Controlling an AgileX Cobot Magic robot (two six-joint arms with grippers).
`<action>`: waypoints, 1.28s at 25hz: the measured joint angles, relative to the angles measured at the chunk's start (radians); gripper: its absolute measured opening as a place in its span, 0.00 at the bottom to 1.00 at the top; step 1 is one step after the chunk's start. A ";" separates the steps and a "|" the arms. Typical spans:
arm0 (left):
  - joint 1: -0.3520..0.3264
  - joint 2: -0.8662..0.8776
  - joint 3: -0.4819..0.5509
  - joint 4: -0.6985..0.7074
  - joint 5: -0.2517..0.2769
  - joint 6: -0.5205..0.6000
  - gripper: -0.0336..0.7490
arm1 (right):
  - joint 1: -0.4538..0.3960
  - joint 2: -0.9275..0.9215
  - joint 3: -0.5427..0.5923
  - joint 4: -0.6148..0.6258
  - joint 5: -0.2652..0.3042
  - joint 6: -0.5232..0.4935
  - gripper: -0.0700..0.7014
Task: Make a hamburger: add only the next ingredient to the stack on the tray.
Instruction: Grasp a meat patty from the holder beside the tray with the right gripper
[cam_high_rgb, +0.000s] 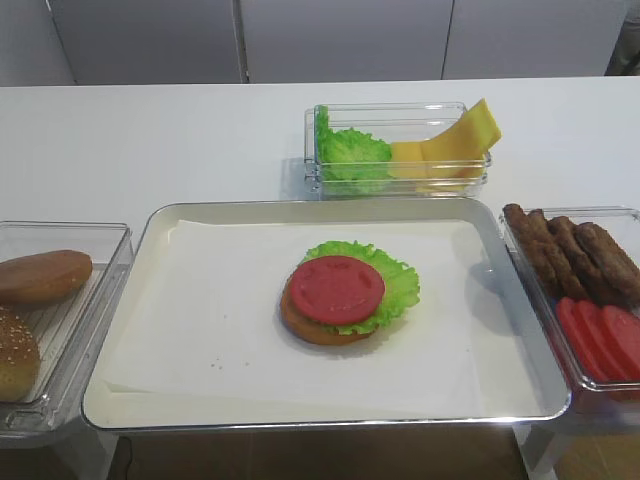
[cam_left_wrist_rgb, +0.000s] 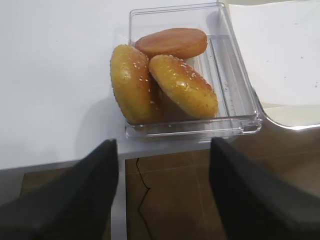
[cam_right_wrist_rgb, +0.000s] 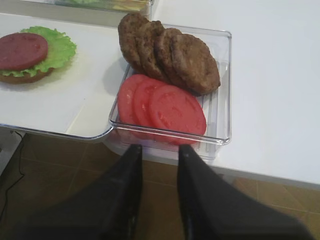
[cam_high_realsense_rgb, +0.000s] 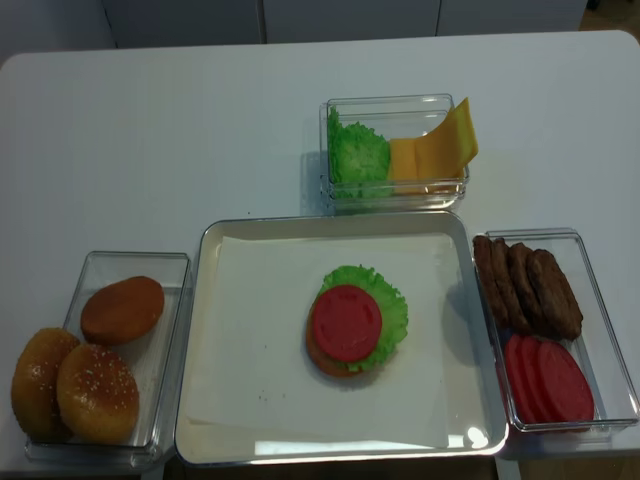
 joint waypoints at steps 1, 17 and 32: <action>0.000 0.000 0.000 0.000 0.000 0.000 0.59 | 0.000 0.000 0.000 0.000 0.000 0.000 0.35; 0.000 0.000 0.000 0.000 0.000 0.000 0.59 | 0.000 0.000 0.000 0.007 0.000 0.000 0.35; 0.000 0.000 0.000 0.000 0.000 0.000 0.59 | 0.000 0.011 -0.033 0.042 -0.029 0.043 0.76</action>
